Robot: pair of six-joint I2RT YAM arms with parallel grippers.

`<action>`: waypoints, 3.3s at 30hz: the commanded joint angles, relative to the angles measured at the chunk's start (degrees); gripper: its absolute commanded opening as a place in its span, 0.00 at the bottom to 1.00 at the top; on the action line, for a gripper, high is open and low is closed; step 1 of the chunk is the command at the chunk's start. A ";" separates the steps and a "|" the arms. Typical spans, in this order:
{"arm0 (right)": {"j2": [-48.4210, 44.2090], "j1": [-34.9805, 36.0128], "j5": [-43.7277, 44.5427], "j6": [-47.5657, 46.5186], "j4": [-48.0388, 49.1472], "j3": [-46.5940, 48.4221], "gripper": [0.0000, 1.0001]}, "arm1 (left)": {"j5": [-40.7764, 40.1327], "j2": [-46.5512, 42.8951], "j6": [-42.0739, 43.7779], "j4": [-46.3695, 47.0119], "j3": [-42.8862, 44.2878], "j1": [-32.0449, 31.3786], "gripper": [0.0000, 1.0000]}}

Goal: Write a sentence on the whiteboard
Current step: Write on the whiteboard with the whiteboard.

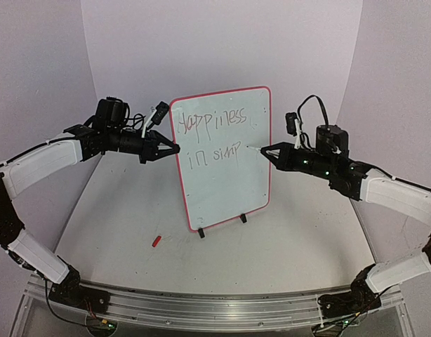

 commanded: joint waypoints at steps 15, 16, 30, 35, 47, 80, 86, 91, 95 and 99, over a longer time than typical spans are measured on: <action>6.45 0.99 2.97 -2.04 6.25 7.40 0.00 | -2.21 2.11 4.19 -11.72 -1.18 -1.40 0.00; 6.70 1.01 2.87 -1.99 6.53 7.46 0.00 | -2.25 2.05 4.19 -11.72 -1.20 -1.38 0.00; 5.68 0.99 5.36 0.17 7.19 2.41 0.00 | -2.20 1.93 4.18 -11.80 -1.17 -1.39 0.00; 5.11 1.34 5.49 1.68 7.16 -0.55 0.00 | -2.13 1.93 4.24 -11.81 -1.11 -1.39 0.00; 0.51 1.76 5.01 2.13 6.46 -1.85 0.00 | -1.96 2.04 4.09 -11.83 -1.11 -1.39 0.00; 5.84 1.93 8.81 2.27 5.36 0.43 0.00 | -1.86 2.45 4.07 -11.71 -1.11 -1.47 0.00; 4.31 1.97 9.31 3.41 4.70 -2.33 0.00 | -1.61 2.45 4.00 -11.66 -1.11 -1.48 0.00; 3.66 1.94 9.26 3.42 4.24 -2.83 0.00 | -1.60 2.45 3.92 -11.62 -1.11 -1.60 0.00; 2.78 1.97 8.60 2.75 3.91 -2.17 0.00 | -1.71 2.54 3.99 -11.65 -1.11 -1.74 0.00; 0.45 2.07 6.77 2.27 4.43 -2.20 0.00 | -1.93 2.45 4.04 -11.68 -1.18 -1.75 0.00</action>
